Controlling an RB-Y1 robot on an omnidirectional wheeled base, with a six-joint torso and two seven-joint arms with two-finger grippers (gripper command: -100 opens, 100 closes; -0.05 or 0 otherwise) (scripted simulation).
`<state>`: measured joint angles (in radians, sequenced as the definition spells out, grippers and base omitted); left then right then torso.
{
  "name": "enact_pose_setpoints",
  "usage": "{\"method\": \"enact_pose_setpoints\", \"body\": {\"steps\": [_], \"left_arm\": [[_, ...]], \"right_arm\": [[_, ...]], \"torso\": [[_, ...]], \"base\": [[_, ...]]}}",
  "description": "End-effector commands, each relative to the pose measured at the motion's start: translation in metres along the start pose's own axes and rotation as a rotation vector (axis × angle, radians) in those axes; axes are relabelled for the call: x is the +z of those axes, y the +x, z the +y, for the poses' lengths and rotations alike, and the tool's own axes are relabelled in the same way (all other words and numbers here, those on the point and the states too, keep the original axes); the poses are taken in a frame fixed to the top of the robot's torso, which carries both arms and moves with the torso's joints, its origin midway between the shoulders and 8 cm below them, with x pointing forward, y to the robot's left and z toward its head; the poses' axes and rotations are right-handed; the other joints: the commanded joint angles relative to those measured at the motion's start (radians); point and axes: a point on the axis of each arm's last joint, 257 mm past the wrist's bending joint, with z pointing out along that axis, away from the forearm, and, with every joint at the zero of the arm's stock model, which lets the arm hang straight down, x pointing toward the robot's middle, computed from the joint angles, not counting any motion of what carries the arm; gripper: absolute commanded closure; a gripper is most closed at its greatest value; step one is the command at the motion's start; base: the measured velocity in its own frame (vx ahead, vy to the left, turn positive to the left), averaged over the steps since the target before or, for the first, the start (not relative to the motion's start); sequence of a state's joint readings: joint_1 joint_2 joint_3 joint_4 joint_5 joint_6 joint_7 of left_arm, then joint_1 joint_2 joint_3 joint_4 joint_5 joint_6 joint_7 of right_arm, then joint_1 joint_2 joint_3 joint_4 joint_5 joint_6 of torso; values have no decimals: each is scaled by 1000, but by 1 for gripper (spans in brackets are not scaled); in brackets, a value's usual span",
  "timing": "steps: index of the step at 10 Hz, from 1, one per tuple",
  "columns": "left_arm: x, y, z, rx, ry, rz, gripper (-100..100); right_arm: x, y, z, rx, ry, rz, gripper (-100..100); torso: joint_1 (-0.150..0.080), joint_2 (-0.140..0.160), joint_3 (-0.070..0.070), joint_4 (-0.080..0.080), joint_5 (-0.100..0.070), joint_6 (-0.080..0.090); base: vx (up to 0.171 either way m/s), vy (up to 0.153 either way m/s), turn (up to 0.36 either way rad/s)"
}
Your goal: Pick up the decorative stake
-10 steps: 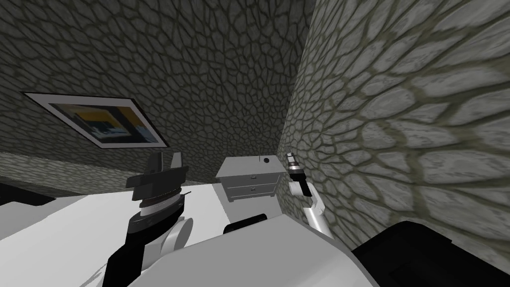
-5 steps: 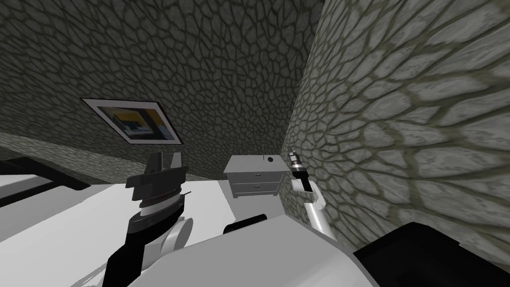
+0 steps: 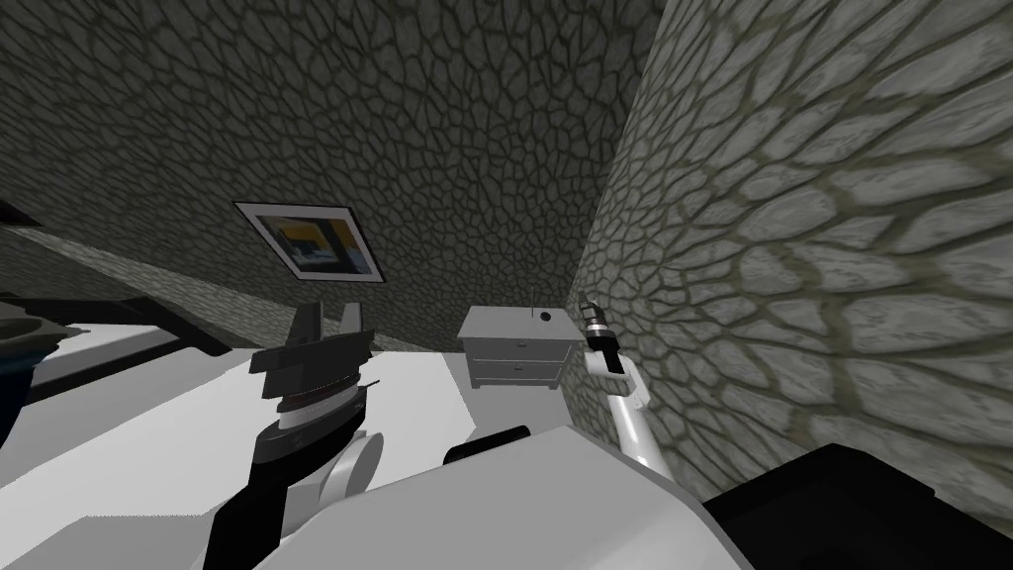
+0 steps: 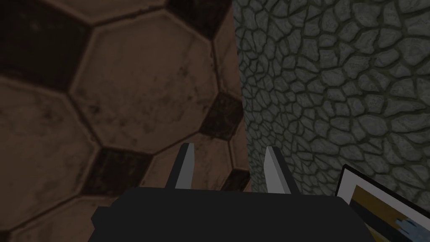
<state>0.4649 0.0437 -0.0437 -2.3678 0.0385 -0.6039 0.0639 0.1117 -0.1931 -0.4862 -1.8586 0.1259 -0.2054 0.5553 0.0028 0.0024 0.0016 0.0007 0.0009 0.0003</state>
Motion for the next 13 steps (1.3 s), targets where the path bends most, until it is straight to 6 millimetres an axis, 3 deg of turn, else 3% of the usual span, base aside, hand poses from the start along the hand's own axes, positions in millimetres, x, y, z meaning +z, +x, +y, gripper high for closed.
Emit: {"method": "enact_pose_setpoints", "body": {"steps": [1, 2, 3, 4, 5, 6, 7, 8, 9, 10, 11, 12, 13], "left_arm": [[0, 0, 0, 0, 0, 0, 0], [0, 0, 0, 0, 0, 0, 0], [0, 0, 0, 0, 0, 0, 0], [0, 0, 0, 0, 0, 0, 0], [0, 0, 0, 0, 0, 0, 0], [0, 0, 0, 0, 0, 0, 0], [0, 0, 0, 0, 0, 0, 0], [0, 0, 0, 0, 0, 0, 0], [0, 0, 0, 0, 0, 0, 0], [0, 0, 0, 0, 0, 0, 0], [0, 0, 0, 0, 0, 0, 0], [0, 0, 0, 0, 0, 0, 0], [0, 0, 0, 0, 0, 0, 0]], "right_arm": [[6, -2, -25, -62, 62, -1, -100], [6, -2, -25, -78, 62, -1, -100], [10, -5, -49, -125, 117, 0, -100], [9, -5, -49, -140, 118, 2, -100], [11, -7, -74, -180, 176, 7, -100], [11, -7, -74, -199, 176, 9, -100], [12, -13, -95, -235, 229, 10, -100], [11, -10, -98, -255, 236, 20, -100], [10, -13, -121, -287, 294, 29, -100], [9, -12, -123, -309, 297, 35, -100], [6, -13, -147, -336, 357, 50, -100], [6, -13, -148, -360, 357, 55, -100], [1, -15, -171, -384, 416, 72, -100]], "torso": [[0, 0, 0, 0, 0, 0], [1, -1, 0, 0, 0, -1], [0, 0, 0, 0, 0, 0], [0, 0, 0, 0, 0, 0], [-1, 0, 0, 0, 0, 0], [0, -1, 0, 0, 0, 0], [-2, -1, -1, 0, 0, 0], [-1, -2, -1, 0, 0, 0], [-2, -2, -1, -1, 0, 0], [-2, -3, -2, -1, -1, 0], [-2, -2, -1, -1, -1, 0], [-2, -3, -2, -1, -1, 0], [-3, -3, -2, -1, -1, 0]], "base": [[-20, 80, 182], [-19, 60, 92], [-35, 79, 173], [-24, 59, 71], [-8, 62, 187], [3, 47, 80], [12, 55, 156], [14, 42, 99], [18, 46, 189], [13, 34, 91], [24, 42, 163], [24, 32, 105], [34, 25, 215]]}}
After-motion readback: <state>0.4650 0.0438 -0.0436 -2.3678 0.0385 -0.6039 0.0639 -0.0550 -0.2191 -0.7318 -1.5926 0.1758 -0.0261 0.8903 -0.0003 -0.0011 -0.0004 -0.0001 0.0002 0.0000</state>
